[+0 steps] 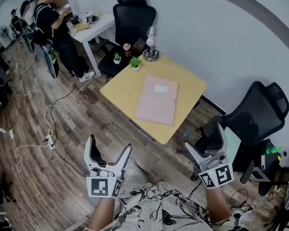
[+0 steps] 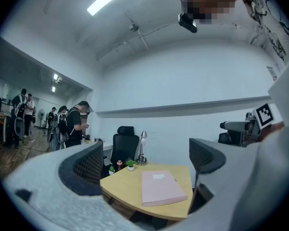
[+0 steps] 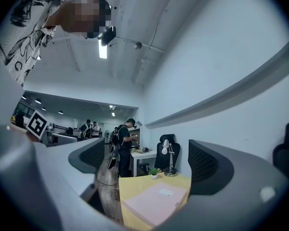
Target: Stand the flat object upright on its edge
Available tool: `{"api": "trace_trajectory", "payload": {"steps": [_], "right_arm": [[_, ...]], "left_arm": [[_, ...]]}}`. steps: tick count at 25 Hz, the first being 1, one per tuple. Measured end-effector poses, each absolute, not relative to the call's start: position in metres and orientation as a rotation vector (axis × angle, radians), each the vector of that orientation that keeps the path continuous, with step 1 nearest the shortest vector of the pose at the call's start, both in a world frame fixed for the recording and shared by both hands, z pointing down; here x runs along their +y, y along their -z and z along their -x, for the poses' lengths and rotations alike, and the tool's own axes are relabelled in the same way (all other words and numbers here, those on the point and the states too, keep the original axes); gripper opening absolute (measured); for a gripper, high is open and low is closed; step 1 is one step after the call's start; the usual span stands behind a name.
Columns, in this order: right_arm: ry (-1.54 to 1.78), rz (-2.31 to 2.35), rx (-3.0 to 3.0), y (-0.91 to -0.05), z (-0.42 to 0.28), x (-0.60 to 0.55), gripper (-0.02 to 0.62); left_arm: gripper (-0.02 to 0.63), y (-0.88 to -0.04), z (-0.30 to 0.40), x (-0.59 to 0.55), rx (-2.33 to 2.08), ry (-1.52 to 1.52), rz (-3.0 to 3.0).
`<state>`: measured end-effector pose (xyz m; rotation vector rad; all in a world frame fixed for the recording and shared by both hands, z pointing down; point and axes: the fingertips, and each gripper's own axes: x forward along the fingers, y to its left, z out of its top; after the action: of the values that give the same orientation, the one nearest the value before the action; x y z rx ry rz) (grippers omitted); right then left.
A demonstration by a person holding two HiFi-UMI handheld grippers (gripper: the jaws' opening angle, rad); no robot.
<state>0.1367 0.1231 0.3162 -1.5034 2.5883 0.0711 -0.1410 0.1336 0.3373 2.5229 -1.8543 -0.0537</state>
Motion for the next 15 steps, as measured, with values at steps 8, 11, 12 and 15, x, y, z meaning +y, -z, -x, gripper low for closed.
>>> {"api": "trace_trajectory", "payload": {"steps": [8,11,12,15], "right_arm": [[-0.046,1.572,2.556,-0.313,-0.116,0.063,0.535],[-0.030,1.598,2.530,-0.313,-0.106,0.043,0.535],[-0.029,1.605,2.524,-0.313,-0.101,0.036,0.535],[-0.032,1.629,2.513,-0.314,-0.088,0.018,0.535]], "left_arm": [[0.546,-0.338,0.164,0.061,-1.779,0.048,-2.545],[0.545,-0.339,0.175,0.038,-1.752,0.046,-2.558],[0.545,-0.338,0.181,0.030,-1.750,0.050,-2.563],[0.545,-0.337,0.199,0.007,-1.746,0.054,-2.571]]}}
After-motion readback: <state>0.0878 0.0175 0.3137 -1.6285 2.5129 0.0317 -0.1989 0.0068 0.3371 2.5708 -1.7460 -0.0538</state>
